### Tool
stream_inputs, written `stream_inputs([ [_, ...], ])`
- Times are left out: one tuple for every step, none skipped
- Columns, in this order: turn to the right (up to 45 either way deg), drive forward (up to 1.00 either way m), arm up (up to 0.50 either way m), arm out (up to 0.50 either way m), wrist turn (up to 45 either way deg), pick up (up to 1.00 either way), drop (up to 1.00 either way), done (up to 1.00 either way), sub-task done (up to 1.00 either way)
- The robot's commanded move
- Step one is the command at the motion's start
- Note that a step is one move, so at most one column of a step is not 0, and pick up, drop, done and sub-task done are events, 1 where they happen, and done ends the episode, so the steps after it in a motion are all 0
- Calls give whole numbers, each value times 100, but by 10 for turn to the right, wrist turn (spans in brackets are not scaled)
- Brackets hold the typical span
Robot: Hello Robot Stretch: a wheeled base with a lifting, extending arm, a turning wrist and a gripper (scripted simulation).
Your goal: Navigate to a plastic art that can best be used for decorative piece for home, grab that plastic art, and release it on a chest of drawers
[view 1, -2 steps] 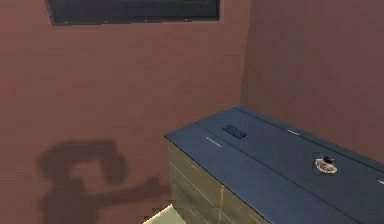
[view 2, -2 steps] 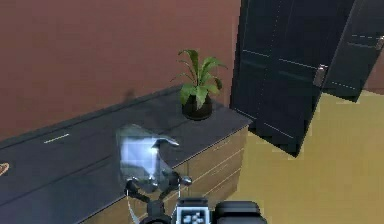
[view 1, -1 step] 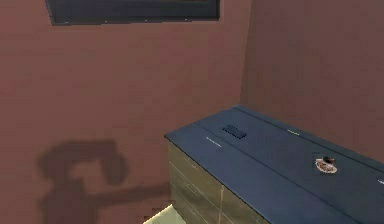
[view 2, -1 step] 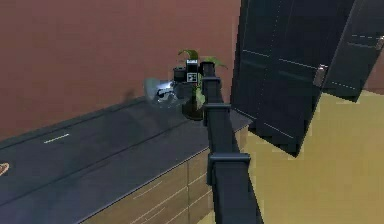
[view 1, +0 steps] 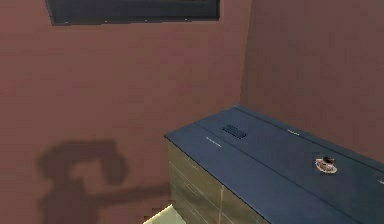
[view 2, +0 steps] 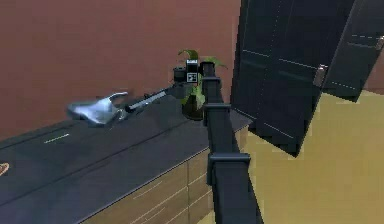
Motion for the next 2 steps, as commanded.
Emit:
stream_inputs([
  [0, 0, 0, 0, -300, 0, 0, 0, 0],
  [0, 0, -30, 0, 0, 0, 0, 0, 0],
])
